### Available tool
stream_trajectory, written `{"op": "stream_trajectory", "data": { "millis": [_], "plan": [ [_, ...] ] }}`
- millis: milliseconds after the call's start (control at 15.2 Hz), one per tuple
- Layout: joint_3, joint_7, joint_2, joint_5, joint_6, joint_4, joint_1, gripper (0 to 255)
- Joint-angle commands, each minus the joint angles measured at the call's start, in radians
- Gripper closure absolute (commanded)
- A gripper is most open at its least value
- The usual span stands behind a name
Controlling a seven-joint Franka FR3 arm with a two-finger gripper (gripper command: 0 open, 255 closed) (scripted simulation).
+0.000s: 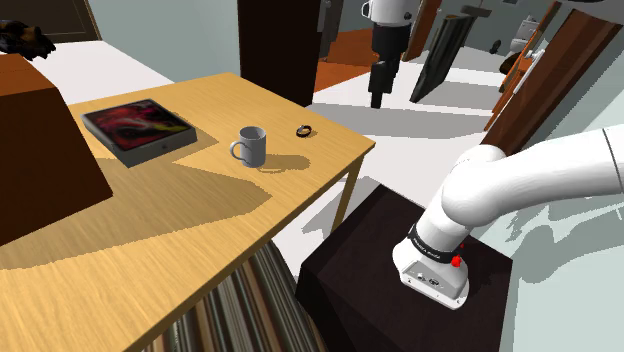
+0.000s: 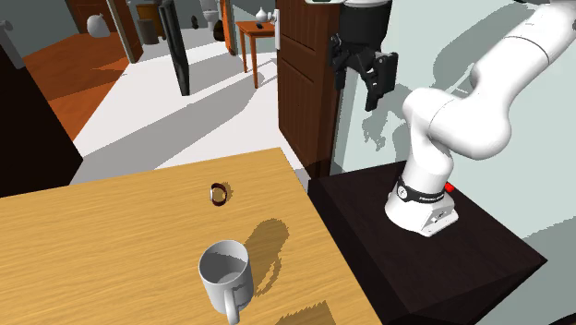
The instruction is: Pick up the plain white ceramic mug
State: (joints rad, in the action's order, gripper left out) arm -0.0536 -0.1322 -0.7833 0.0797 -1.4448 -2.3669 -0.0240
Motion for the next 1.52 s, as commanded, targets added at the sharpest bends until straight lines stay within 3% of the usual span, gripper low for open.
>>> {"op": "stream_trajectory", "data": {
  "millis": [0, 726, 1452],
  "plan": [
    [0.0, 0.0, 0.0, 0.0, 0.0, 0.0, 0.0, 0],
    [-0.014, 0.022, 0.268, -0.063, -0.419, -0.035, -0.028, 0],
    [-0.038, 0.022, 0.619, -0.11, -0.756, 0.1, -0.056, 0]
  ]
}}
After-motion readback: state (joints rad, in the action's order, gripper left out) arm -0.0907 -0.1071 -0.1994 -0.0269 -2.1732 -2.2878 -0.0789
